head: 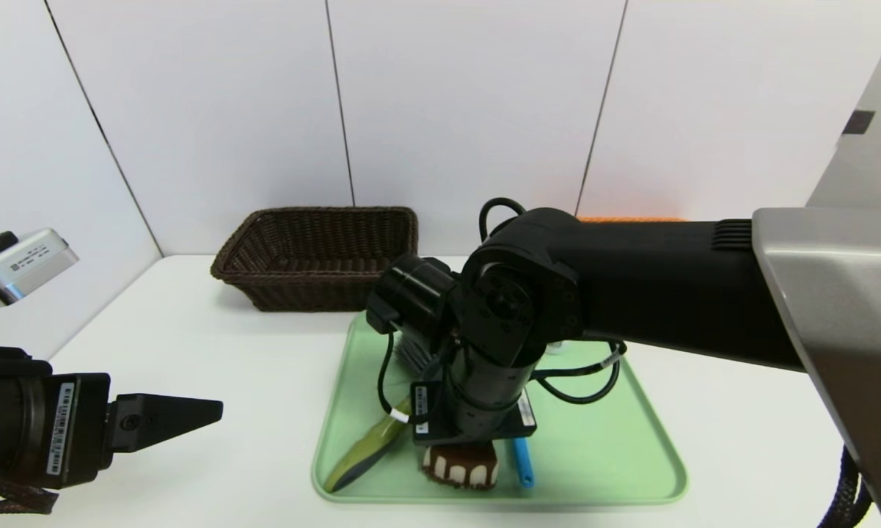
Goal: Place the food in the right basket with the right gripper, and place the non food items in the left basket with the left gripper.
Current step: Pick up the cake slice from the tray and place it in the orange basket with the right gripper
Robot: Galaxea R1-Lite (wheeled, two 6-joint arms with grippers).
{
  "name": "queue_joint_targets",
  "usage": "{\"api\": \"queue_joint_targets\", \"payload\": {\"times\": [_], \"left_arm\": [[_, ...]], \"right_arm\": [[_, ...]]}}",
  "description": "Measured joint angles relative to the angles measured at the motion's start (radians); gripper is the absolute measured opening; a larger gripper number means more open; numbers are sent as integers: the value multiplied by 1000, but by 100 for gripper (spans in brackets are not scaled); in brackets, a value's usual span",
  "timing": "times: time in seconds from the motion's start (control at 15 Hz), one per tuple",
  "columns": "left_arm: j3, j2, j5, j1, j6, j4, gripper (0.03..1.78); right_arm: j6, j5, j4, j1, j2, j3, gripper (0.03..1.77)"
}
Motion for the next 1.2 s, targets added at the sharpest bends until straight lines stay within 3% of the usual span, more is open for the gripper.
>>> {"api": "queue_joint_targets", "payload": {"times": [0.13, 0.47, 0.67, 1.0, 1.2], "left_arm": [[3, -1, 0, 0, 0, 0, 169], [12, -6, 0, 0, 0, 1, 169], [21, -6, 0, 0, 0, 0, 169], [28, -2, -14, 0, 0, -3, 169], [29, -2, -17, 0, 0, 0, 169]], "right_arm": [[0, 0, 0, 0, 1, 0, 81], [3, 7, 1, -18, -41, 0, 81], [-5, 40, -13, -42, -126, 0, 81], [-47, 210, -330, -180, -293, 1, 81], [-57, 243, -564, -299, -339, 2, 81]]}}
